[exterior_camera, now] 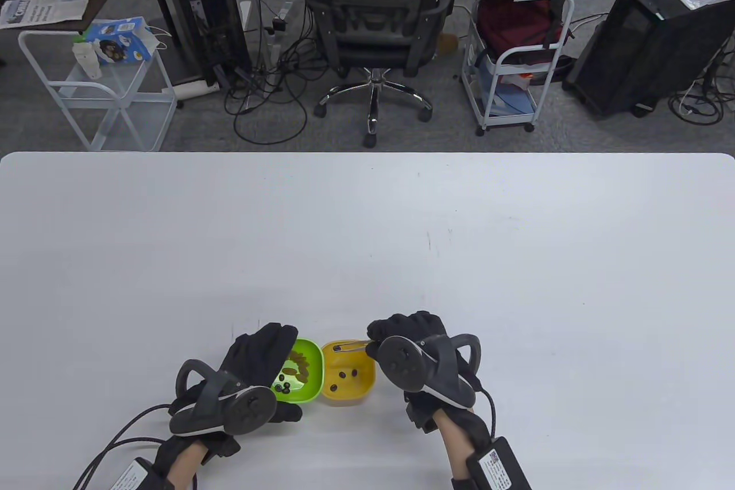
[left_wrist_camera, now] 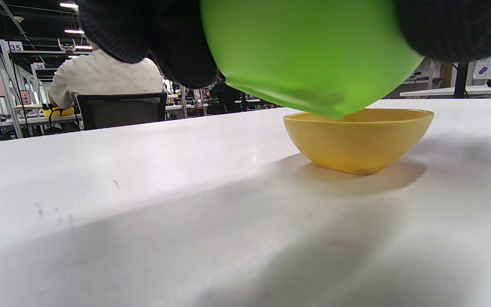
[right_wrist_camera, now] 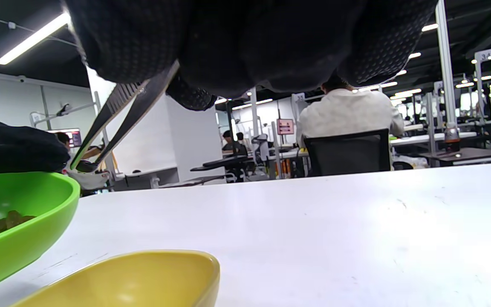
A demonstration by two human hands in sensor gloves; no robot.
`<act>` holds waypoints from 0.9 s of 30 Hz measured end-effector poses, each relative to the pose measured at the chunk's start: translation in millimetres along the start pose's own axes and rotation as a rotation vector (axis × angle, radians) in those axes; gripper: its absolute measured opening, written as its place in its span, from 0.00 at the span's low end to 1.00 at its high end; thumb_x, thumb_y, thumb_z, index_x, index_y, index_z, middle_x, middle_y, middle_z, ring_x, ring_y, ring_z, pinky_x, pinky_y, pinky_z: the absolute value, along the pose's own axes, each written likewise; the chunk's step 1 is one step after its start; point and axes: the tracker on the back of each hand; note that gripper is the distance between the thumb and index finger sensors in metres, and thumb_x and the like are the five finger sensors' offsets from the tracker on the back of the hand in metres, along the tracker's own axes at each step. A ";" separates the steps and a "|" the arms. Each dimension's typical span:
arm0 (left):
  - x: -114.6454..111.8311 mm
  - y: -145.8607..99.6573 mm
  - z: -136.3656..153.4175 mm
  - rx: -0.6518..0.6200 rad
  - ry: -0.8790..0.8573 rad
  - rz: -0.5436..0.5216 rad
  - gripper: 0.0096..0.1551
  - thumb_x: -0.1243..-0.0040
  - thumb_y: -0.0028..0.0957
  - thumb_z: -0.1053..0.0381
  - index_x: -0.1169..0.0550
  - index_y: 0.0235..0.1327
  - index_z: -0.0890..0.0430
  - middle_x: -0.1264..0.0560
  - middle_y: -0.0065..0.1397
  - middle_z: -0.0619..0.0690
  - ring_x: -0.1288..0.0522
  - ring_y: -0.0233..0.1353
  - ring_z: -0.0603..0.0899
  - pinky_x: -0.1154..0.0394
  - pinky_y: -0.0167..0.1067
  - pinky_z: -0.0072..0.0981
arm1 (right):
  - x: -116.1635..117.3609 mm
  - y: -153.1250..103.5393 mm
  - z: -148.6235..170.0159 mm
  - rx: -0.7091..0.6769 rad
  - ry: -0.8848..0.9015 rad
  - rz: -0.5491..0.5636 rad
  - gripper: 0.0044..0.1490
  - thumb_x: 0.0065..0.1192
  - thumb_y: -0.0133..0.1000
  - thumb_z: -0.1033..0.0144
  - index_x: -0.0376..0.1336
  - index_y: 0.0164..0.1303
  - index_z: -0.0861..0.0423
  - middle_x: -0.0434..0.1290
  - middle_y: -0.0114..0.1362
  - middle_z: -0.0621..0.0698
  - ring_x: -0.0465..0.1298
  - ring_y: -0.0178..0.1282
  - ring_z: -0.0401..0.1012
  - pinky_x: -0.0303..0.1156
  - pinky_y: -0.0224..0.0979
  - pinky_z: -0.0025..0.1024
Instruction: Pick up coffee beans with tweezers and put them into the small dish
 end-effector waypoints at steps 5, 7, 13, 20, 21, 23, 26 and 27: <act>0.0 -0.1 0.0 0.000 0.000 0.000 0.73 0.41 0.36 0.24 0.41 0.86 0.69 0.35 0.84 0.73 0.22 0.75 0.68 0.28 0.73 0.68 | 2.0 0.4 2.9 0.012 -0.012 -0.010 0.25 0.62 0.46 0.52 0.73 0.52 0.47 0.78 0.45 0.40 0.80 0.40 0.39 0.72 0.76 0.54; 0.0 -0.2 0.1 0.001 0.000 -0.001 0.73 0.41 0.36 0.24 0.41 0.86 0.69 0.35 0.84 0.73 0.22 0.75 0.68 0.28 0.73 0.68 | 1.9 0.4 2.7 0.012 -0.011 -0.014 0.26 0.62 0.46 0.52 0.73 0.52 0.47 0.79 0.45 0.40 0.80 0.40 0.39 0.72 0.75 0.54; -0.1 -0.2 0.2 0.001 0.000 0.000 0.73 0.41 0.36 0.24 0.41 0.86 0.69 0.35 0.84 0.73 0.22 0.75 0.68 0.28 0.73 0.68 | 1.2 -0.3 2.7 0.022 -0.015 0.006 0.27 0.62 0.46 0.51 0.72 0.54 0.48 0.78 0.46 0.40 0.80 0.40 0.39 0.72 0.75 0.53; -0.1 -0.3 0.5 0.002 0.000 0.001 0.73 0.42 0.36 0.24 0.41 0.86 0.69 0.35 0.84 0.73 0.22 0.75 0.68 0.28 0.73 0.68 | 5.4 -1.3 -12.0 -0.046 -0.032 0.030 0.27 0.61 0.46 0.51 0.71 0.54 0.48 0.78 0.46 0.40 0.80 0.40 0.39 0.72 0.75 0.53; -0.1 -0.3 0.6 0.002 0.000 0.001 0.73 0.42 0.36 0.24 0.41 0.86 0.69 0.35 0.84 0.73 0.22 0.75 0.68 0.28 0.73 0.68 | 7.0 -1.5 -15.0 -0.057 -0.032 0.033 0.28 0.61 0.46 0.51 0.71 0.54 0.48 0.78 0.46 0.40 0.80 0.40 0.39 0.72 0.75 0.53; -0.1 -0.3 0.5 0.003 0.000 0.001 0.73 0.41 0.36 0.24 0.41 0.86 0.69 0.35 0.84 0.73 0.22 0.75 0.68 0.28 0.73 0.68 | 10.5 -1.7 -20.7 -0.082 -0.025 0.040 0.28 0.61 0.46 0.51 0.71 0.54 0.48 0.78 0.46 0.40 0.80 0.40 0.39 0.72 0.75 0.53; -0.1 -0.2 0.4 0.002 0.001 0.002 0.73 0.42 0.36 0.24 0.41 0.86 0.69 0.35 0.84 0.73 0.22 0.75 0.68 0.28 0.73 0.68 | 14.5 -1.9 -27.8 -0.111 -0.017 0.049 0.28 0.61 0.46 0.51 0.71 0.55 0.48 0.78 0.46 0.39 0.80 0.40 0.38 0.72 0.75 0.53; -0.1 -0.2 0.4 0.002 0.001 0.002 0.73 0.41 0.36 0.24 0.41 0.86 0.69 0.35 0.84 0.73 0.22 0.75 0.68 0.28 0.73 0.68 | 15.9 -1.9 -30.6 -0.123 -0.012 0.052 0.28 0.61 0.46 0.51 0.71 0.55 0.47 0.78 0.46 0.39 0.80 0.40 0.38 0.72 0.75 0.53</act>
Point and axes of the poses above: the tracker on the back of each hand, its own z axis roughly to the little-finger side, its own y axis roughly from the wrist to the fingertips, x = y × z
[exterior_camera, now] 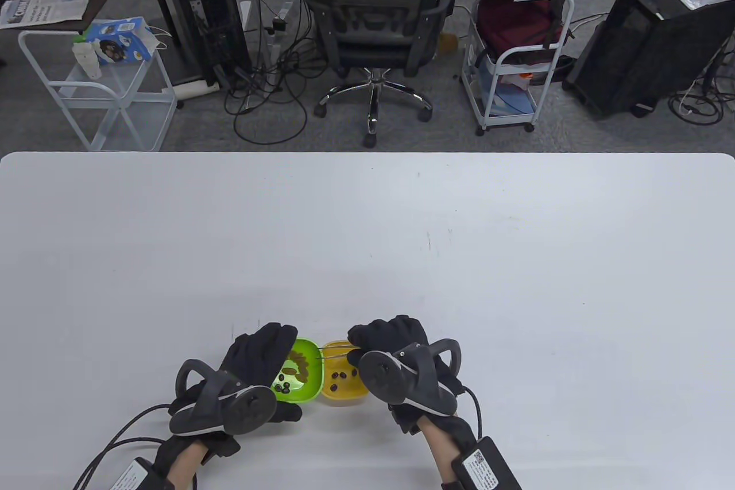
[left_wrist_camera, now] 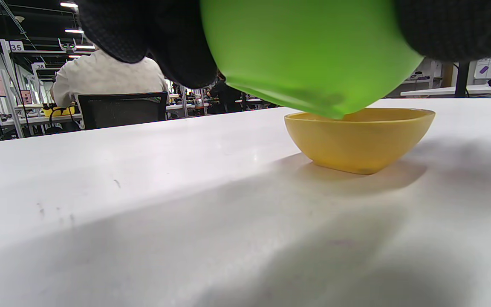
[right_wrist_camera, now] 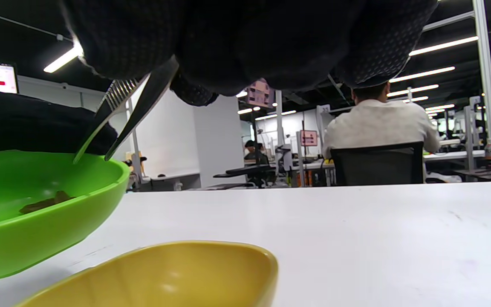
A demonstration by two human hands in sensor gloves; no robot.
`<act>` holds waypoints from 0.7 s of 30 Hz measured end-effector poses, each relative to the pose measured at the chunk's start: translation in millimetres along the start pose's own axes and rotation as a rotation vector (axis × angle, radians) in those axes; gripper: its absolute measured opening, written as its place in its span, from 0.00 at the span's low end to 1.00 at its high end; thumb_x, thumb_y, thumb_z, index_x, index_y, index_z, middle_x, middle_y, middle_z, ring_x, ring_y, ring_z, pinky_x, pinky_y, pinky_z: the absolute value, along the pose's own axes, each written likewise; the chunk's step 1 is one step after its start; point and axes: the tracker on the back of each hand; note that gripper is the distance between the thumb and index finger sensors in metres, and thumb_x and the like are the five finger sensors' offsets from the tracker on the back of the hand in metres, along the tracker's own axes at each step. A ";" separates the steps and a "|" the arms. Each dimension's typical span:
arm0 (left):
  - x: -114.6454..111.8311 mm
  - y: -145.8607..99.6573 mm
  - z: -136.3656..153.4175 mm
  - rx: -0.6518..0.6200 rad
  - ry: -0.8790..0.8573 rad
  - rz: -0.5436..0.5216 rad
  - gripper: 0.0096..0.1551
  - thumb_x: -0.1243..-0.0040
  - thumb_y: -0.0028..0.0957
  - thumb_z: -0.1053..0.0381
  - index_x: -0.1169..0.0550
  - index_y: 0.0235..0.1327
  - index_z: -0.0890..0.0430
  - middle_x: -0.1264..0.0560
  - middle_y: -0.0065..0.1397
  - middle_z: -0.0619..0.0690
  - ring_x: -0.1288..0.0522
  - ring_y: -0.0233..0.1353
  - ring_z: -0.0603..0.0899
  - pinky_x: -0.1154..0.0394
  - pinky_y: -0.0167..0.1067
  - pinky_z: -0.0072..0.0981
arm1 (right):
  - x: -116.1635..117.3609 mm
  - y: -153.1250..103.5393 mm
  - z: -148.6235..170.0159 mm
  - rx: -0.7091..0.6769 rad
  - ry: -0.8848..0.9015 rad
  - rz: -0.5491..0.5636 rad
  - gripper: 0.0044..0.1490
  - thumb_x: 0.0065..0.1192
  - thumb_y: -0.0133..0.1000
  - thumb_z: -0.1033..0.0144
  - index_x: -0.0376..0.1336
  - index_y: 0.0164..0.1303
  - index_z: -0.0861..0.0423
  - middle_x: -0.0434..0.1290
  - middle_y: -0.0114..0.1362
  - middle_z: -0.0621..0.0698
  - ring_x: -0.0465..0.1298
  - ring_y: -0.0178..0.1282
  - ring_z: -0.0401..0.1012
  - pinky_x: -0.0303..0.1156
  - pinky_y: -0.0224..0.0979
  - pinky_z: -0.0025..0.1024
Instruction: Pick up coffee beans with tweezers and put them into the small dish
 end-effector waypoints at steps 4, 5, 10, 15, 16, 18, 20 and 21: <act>-0.1 0.2 0.1 0.000 0.001 0.002 0.73 0.42 0.36 0.24 0.41 0.86 0.70 0.35 0.84 0.73 0.22 0.75 0.68 0.28 0.73 0.68 | 5.4 0.2 -8.9 -0.034 0.020 0.003 0.27 0.61 0.46 0.51 0.71 0.55 0.47 0.78 0.46 0.39 0.80 0.40 0.38 0.72 0.75 0.52; -0.1 0.2 0.0 0.000 0.000 0.001 0.73 0.42 0.36 0.24 0.41 0.86 0.69 0.35 0.84 0.73 0.22 0.75 0.68 0.28 0.73 0.68 | 6.7 0.4 -10.6 -0.039 0.025 -0.002 0.28 0.61 0.46 0.51 0.71 0.55 0.47 0.78 0.46 0.39 0.80 0.40 0.38 0.72 0.75 0.52; -0.3 0.4 -0.2 -0.001 0.002 0.003 0.73 0.42 0.36 0.24 0.41 0.86 0.70 0.35 0.84 0.73 0.22 0.75 0.68 0.28 0.73 0.68 | 16.6 1.6 -22.1 -0.087 0.025 -0.020 0.28 0.61 0.46 0.52 0.71 0.55 0.47 0.78 0.46 0.39 0.80 0.40 0.38 0.72 0.75 0.52; 0.0 0.5 -0.1 0.000 0.002 0.003 0.73 0.42 0.36 0.24 0.41 0.86 0.69 0.35 0.84 0.73 0.22 0.75 0.68 0.28 0.73 0.68 | 23.4 2.0 -32.8 -0.127 0.000 -0.026 0.28 0.61 0.46 0.52 0.71 0.55 0.48 0.78 0.47 0.40 0.80 0.40 0.38 0.72 0.75 0.52; 0.0 0.5 -0.2 0.000 0.002 0.003 0.73 0.42 0.36 0.24 0.41 0.86 0.69 0.35 0.84 0.73 0.22 0.75 0.68 0.28 0.73 0.68 | 24.1 2.0 -34.5 -0.134 -0.007 -0.013 0.28 0.61 0.46 0.52 0.71 0.55 0.48 0.78 0.47 0.40 0.80 0.40 0.38 0.72 0.75 0.52; -0.2 0.6 -0.3 -0.001 0.002 0.004 0.73 0.42 0.36 0.24 0.41 0.86 0.70 0.35 0.84 0.73 0.22 0.75 0.68 0.28 0.73 0.68 | 26.0 2.4 -36.5 -0.139 -0.005 -0.016 0.28 0.61 0.46 0.52 0.71 0.55 0.48 0.78 0.47 0.40 0.80 0.40 0.38 0.72 0.75 0.53; -0.1 0.6 -0.5 -0.002 0.003 0.005 0.73 0.42 0.36 0.24 0.41 0.86 0.69 0.35 0.84 0.73 0.22 0.75 0.68 0.28 0.73 0.68 | 27.9 2.9 -38.2 -0.144 -0.003 -0.021 0.28 0.61 0.46 0.52 0.71 0.55 0.48 0.78 0.47 0.40 0.80 0.40 0.39 0.72 0.75 0.53; -0.1 0.6 -0.6 -0.002 0.003 0.005 0.73 0.42 0.36 0.24 0.41 0.86 0.69 0.35 0.84 0.73 0.22 0.75 0.68 0.28 0.73 0.68 | 28.5 3.0 -39.3 -0.147 -0.006 -0.023 0.28 0.61 0.46 0.52 0.71 0.55 0.48 0.78 0.47 0.40 0.80 0.40 0.39 0.72 0.75 0.53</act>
Point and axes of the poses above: the tracker on the back of each hand, its own z axis roughly to the little-finger side, its own y axis roughly from the wrist to the fingertips, x = y × z
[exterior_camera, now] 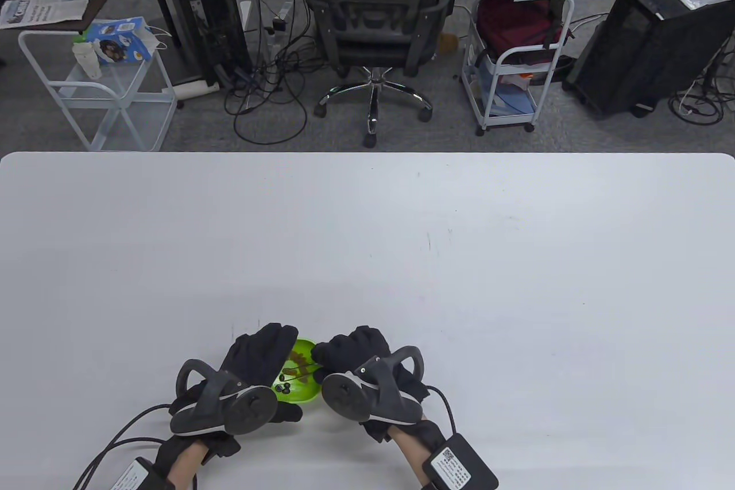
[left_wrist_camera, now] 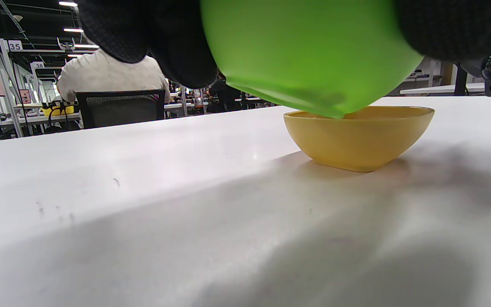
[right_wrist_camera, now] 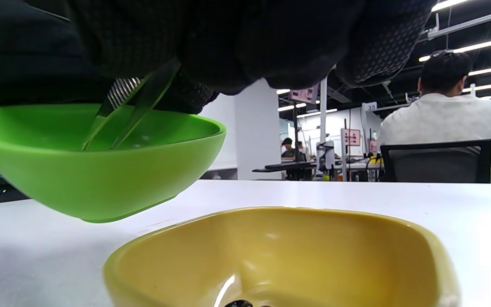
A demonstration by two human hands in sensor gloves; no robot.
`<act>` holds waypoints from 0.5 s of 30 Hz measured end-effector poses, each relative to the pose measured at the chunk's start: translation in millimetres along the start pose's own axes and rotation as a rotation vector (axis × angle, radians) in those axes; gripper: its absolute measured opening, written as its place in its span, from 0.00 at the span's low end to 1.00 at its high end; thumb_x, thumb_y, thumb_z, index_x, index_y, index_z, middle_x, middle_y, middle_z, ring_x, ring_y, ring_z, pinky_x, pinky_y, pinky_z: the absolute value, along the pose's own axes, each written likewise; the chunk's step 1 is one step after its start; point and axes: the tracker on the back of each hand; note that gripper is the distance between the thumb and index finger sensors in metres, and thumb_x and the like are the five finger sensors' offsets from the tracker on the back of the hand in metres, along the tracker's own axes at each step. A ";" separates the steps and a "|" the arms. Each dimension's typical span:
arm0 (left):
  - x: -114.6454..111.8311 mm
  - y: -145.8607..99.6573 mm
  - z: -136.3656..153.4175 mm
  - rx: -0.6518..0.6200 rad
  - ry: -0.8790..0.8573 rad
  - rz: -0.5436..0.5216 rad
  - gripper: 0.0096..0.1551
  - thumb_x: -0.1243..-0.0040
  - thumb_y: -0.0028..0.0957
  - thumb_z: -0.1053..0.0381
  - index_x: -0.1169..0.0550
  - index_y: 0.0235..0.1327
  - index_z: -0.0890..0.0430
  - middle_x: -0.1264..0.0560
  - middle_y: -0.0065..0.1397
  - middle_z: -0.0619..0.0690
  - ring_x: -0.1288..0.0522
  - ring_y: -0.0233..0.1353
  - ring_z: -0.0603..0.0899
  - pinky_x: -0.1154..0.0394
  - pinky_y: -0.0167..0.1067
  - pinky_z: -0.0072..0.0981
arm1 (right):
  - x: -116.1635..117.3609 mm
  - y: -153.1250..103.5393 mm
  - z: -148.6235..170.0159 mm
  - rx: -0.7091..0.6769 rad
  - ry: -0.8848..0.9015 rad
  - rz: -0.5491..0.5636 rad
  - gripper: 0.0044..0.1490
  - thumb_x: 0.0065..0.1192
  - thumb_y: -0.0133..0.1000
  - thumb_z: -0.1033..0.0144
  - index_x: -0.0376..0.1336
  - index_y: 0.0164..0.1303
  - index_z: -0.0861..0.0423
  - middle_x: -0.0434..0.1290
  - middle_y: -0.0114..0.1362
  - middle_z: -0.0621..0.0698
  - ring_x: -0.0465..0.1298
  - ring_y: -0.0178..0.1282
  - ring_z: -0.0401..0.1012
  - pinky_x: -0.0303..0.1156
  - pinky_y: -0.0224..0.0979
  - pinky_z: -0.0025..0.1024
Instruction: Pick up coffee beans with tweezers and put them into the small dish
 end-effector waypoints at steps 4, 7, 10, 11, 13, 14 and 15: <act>-0.1 0.1 -0.1 0.000 0.000 0.001 0.73 0.42 0.36 0.24 0.41 0.86 0.70 0.35 0.84 0.73 0.22 0.75 0.68 0.28 0.73 0.68 | 1.0 0.4 -3.2 -0.012 -0.010 0.004 0.28 0.61 0.46 0.52 0.70 0.55 0.48 0.78 0.47 0.40 0.80 0.40 0.38 0.72 0.75 0.52; -0.1 0.2 -0.2 0.000 0.000 0.002 0.73 0.42 0.36 0.24 0.41 0.86 0.70 0.35 0.84 0.73 0.22 0.75 0.68 0.28 0.73 0.68 | 2.5 0.8 -5.2 -0.019 -0.027 0.000 0.28 0.61 0.46 0.52 0.70 0.55 0.48 0.77 0.47 0.40 0.80 0.41 0.38 0.72 0.75 0.53; 0.1 0.1 -0.2 0.000 0.000 -0.001 0.73 0.42 0.36 0.24 0.41 0.86 0.69 0.35 0.84 0.73 0.22 0.75 0.68 0.28 0.73 0.68 | 3.3 0.8 -6.0 -0.022 -0.038 -0.003 0.28 0.61 0.46 0.52 0.70 0.55 0.47 0.77 0.47 0.39 0.80 0.41 0.38 0.72 0.75 0.53; 0.1 0.0 -0.2 0.000 -0.001 -0.001 0.73 0.42 0.36 0.24 0.41 0.86 0.70 0.35 0.84 0.73 0.22 0.75 0.68 0.28 0.73 0.68 | 3.1 0.8 -6.2 -0.021 -0.041 -0.004 0.28 0.61 0.46 0.52 0.70 0.55 0.47 0.77 0.47 0.39 0.80 0.41 0.38 0.72 0.75 0.52; 0.0 0.1 -0.2 0.000 -0.001 -0.001 0.73 0.42 0.36 0.24 0.41 0.86 0.70 0.35 0.84 0.73 0.22 0.75 0.68 0.28 0.73 0.68 | 2.6 0.7 -6.3 -0.022 -0.046 -0.002 0.28 0.61 0.46 0.52 0.70 0.55 0.47 0.77 0.47 0.39 0.80 0.41 0.38 0.72 0.75 0.52; 0.1 0.1 -0.2 0.000 0.000 -0.001 0.73 0.42 0.36 0.24 0.41 0.86 0.69 0.35 0.84 0.73 0.22 0.75 0.68 0.28 0.73 0.68 | 2.4 0.8 -6.4 -0.022 -0.049 -0.003 0.28 0.61 0.46 0.52 0.70 0.55 0.47 0.77 0.47 0.40 0.80 0.41 0.38 0.72 0.75 0.52; 0.1 0.1 -0.3 0.000 -0.001 -0.001 0.73 0.42 0.36 0.24 0.41 0.86 0.69 0.35 0.84 0.73 0.22 0.75 0.68 0.28 0.73 0.68 | 2.6 0.8 -6.6 -0.023 -0.052 -0.003 0.28 0.61 0.46 0.52 0.70 0.55 0.47 0.77 0.47 0.39 0.80 0.41 0.38 0.72 0.75 0.53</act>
Point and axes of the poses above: the tracker on the back of each hand, its own z axis roughly to the little-finger side, its own y axis roughly from the wrist to the fingertips, x = y × z
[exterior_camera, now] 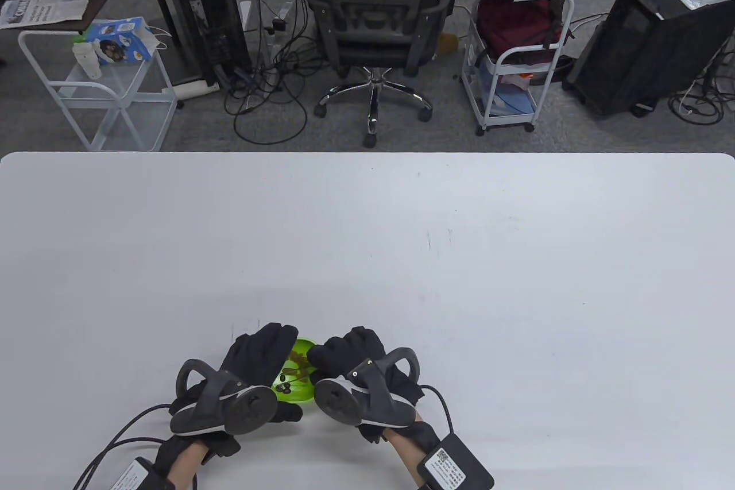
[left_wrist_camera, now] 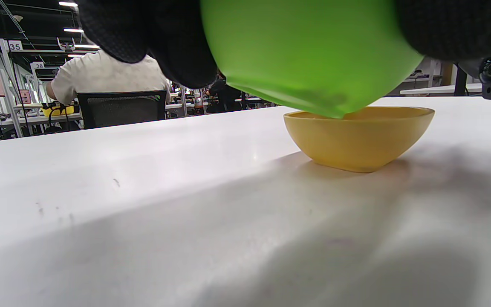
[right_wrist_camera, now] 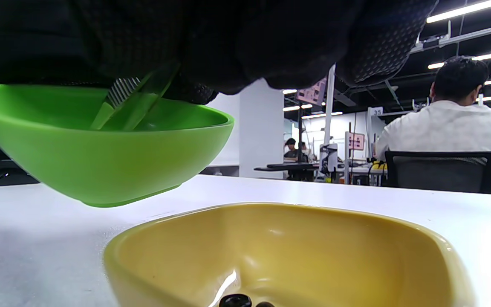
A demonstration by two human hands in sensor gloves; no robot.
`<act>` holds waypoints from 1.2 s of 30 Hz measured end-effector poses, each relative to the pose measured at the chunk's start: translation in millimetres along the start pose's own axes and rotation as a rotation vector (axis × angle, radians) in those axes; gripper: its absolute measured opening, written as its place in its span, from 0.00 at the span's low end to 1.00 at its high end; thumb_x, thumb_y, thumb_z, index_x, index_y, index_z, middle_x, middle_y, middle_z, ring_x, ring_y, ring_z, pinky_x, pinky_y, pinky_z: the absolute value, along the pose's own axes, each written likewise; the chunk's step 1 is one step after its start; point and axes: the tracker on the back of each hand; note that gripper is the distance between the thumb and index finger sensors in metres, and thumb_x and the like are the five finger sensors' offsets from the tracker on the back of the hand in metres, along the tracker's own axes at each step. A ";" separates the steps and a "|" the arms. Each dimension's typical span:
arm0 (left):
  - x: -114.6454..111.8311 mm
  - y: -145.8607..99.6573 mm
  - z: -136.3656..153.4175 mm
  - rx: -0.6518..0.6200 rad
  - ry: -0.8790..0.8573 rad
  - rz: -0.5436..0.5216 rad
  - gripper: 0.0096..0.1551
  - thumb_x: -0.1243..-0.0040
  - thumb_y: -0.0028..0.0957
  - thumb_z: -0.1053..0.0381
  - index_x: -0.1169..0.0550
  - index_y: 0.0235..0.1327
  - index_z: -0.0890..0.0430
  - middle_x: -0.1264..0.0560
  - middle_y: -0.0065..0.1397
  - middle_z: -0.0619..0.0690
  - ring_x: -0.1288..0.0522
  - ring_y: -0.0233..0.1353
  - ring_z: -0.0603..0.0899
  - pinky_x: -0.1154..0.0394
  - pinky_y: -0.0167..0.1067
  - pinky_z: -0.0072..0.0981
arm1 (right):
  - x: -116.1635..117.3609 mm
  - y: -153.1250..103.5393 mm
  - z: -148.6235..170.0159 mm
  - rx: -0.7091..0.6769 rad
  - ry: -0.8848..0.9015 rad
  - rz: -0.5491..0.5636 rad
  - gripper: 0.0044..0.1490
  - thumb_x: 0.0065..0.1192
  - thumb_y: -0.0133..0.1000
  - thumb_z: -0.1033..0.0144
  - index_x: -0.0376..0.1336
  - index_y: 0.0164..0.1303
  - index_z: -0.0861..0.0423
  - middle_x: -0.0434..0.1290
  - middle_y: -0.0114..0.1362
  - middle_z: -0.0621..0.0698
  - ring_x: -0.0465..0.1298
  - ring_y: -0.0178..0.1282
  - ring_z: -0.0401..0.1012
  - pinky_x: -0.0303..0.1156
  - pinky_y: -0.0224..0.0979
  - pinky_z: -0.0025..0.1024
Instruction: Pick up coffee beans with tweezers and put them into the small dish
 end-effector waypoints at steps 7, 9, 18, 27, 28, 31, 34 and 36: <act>0.0 0.0 0.0 0.000 0.000 0.001 0.73 0.42 0.36 0.24 0.41 0.86 0.70 0.35 0.84 0.73 0.22 0.75 0.68 0.28 0.73 0.68 | -0.7 0.1 -1.1 -0.005 -0.023 -0.002 0.28 0.61 0.46 0.52 0.70 0.55 0.47 0.77 0.47 0.39 0.80 0.41 0.38 0.72 0.75 0.52; 0.1 0.0 0.0 0.000 0.001 0.002 0.73 0.42 0.36 0.24 0.41 0.86 0.70 0.35 0.84 0.73 0.22 0.75 0.68 0.28 0.73 0.68 | -1.0 0.1 -1.4 -0.007 -0.031 -0.002 0.28 0.61 0.46 0.52 0.70 0.55 0.47 0.77 0.47 0.39 0.80 0.41 0.38 0.72 0.75 0.52; 0.0 0.3 0.2 0.000 0.001 0.002 0.73 0.42 0.36 0.24 0.41 0.86 0.69 0.35 0.84 0.73 0.22 0.75 0.68 0.28 0.73 0.68 | -1.5 -0.2 0.1 -0.002 -0.040 -0.010 0.27 0.61 0.46 0.52 0.71 0.55 0.47 0.78 0.47 0.39 0.80 0.41 0.38 0.72 0.75 0.52; 0.2 0.3 0.7 0.001 0.000 0.001 0.73 0.42 0.36 0.24 0.41 0.86 0.69 0.35 0.84 0.73 0.22 0.75 0.68 0.28 0.73 0.68 | -1.9 -0.6 1.5 -0.001 -0.045 -0.015 0.27 0.61 0.46 0.52 0.71 0.55 0.47 0.78 0.46 0.40 0.80 0.40 0.39 0.72 0.75 0.53; 0.2 0.3 0.7 0.001 0.000 0.001 0.73 0.42 0.36 0.24 0.41 0.86 0.69 0.35 0.84 0.73 0.22 0.75 0.68 0.28 0.73 0.68 | -2.1 -0.6 1.9 0.000 -0.045 -0.018 0.27 0.61 0.46 0.52 0.71 0.54 0.47 0.78 0.46 0.40 0.80 0.40 0.39 0.72 0.75 0.53; 0.1 0.2 0.8 0.000 0.000 0.001 0.73 0.42 0.36 0.24 0.41 0.86 0.69 0.35 0.84 0.73 0.22 0.75 0.68 0.28 0.73 0.68 | -2.4 -1.5 3.1 0.000 -0.054 -0.024 0.27 0.62 0.46 0.52 0.71 0.54 0.47 0.78 0.46 0.40 0.80 0.40 0.39 0.72 0.75 0.52; 0.2 0.2 0.8 0.000 0.001 0.001 0.73 0.42 0.36 0.24 0.41 0.86 0.69 0.35 0.84 0.73 0.22 0.75 0.68 0.28 0.73 0.68 | -2.4 -2.2 4.1 0.001 -0.056 -0.031 0.27 0.62 0.46 0.52 0.71 0.54 0.47 0.78 0.46 0.40 0.80 0.40 0.39 0.72 0.75 0.53; 0.2 0.1 0.9 0.000 0.001 0.001 0.73 0.42 0.36 0.24 0.41 0.86 0.69 0.35 0.84 0.73 0.22 0.75 0.68 0.28 0.73 0.68 | -2.7 -2.6 4.7 0.001 -0.055 -0.036 0.27 0.62 0.46 0.52 0.72 0.54 0.47 0.78 0.46 0.40 0.80 0.40 0.39 0.73 0.75 0.53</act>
Point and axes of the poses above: the tracker on the back of each hand, its own z axis roughly to the little-finger side, its own y axis roughly from the wrist to the fingertips, x = y × z
